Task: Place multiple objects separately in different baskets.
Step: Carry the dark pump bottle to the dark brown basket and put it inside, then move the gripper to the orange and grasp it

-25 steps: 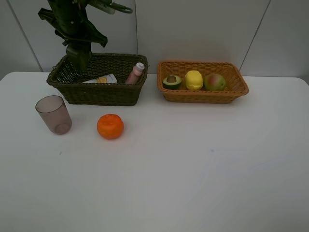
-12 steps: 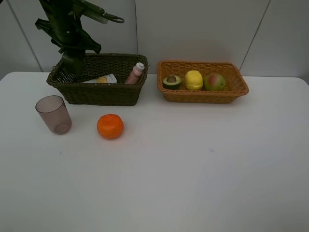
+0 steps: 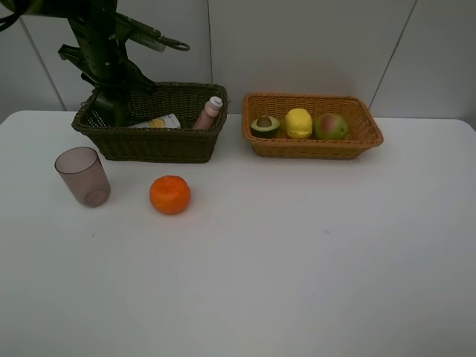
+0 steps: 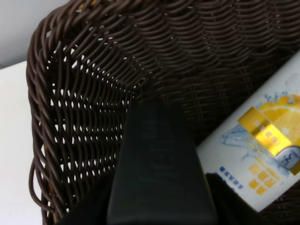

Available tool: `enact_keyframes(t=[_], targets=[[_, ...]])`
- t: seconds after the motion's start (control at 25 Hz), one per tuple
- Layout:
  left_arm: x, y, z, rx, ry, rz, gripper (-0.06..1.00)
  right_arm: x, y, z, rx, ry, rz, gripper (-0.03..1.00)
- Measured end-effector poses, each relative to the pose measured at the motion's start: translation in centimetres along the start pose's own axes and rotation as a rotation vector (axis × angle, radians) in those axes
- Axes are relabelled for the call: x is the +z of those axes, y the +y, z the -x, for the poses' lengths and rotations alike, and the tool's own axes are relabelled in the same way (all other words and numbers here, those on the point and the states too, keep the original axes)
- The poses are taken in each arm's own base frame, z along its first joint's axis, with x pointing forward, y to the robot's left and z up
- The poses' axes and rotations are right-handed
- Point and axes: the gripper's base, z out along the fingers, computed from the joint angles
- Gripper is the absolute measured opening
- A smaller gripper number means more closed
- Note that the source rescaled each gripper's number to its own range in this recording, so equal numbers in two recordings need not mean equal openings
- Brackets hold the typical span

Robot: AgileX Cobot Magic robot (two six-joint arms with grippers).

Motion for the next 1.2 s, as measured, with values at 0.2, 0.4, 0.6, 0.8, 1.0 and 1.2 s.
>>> enact_keyframes(t=[0.2,0.4,0.6,0.8,1.0,1.2], targets=[[0.0,-0.02,0.08,-0.001,-0.008,-0.002,0.51,0.0,0.0,0.0,0.0,0.0,0.0,1.0],[0.0,-0.01,0.08,0.0,-0.008,-0.001,0.52,0.0,0.0,0.0,0.0,0.0,0.0,1.0],[0.0,0.11,0.15,0.014,-0.017,0.012,0.91,0.0,0.0,0.0,0.0,0.0,0.0,1.0],[0.0,-0.1,0.25,-0.004,-0.028,-0.011,0.99,0.0,-0.01,0.0,-0.001,0.0,-0.001,1.0],[-0.02,-0.17,0.25,-0.013,-0.026,-0.019,1.0,0.0,-0.01,0.0,-0.001,0.0,-0.001,1.0],[-0.11,-0.2,0.23,-0.019,-0.023,-0.025,1.0,0.0,-0.01,0.0,-0.001,0.0,-0.001,1.0]])
